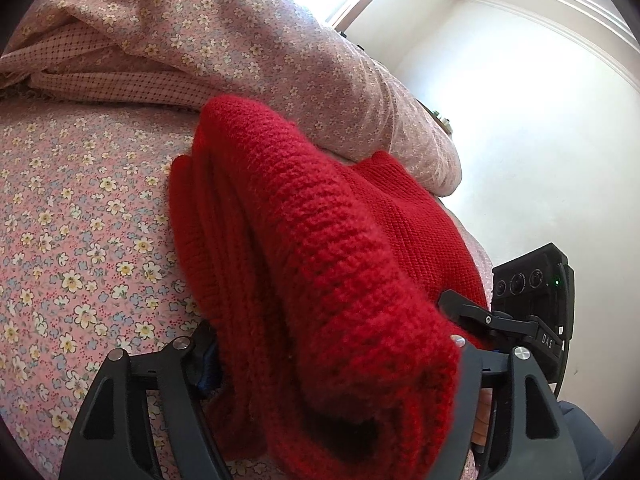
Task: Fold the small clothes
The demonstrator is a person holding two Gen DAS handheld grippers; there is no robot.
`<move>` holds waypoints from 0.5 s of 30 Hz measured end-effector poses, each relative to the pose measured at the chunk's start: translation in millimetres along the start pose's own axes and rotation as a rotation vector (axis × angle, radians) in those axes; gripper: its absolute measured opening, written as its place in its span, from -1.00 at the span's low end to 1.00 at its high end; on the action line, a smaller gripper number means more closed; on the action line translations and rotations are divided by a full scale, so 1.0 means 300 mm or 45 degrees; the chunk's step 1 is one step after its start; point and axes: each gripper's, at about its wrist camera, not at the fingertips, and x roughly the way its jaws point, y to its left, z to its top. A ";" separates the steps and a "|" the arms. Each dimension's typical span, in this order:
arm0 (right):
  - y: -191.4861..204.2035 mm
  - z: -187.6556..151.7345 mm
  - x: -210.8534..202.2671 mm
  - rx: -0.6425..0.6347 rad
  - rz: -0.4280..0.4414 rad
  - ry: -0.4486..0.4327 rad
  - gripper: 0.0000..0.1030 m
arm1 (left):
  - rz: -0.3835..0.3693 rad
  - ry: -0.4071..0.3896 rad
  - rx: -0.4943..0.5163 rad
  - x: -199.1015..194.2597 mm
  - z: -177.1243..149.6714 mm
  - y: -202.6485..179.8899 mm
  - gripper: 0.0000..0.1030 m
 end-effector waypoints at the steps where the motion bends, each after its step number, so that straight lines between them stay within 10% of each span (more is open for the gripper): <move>1: 0.000 0.001 0.000 0.001 0.001 0.000 0.32 | 0.001 0.001 -0.002 0.001 0.000 0.002 0.32; 15: 0.026 0.004 0.009 -0.021 -0.033 0.020 0.60 | 0.051 0.020 -0.016 -0.021 0.020 0.013 0.56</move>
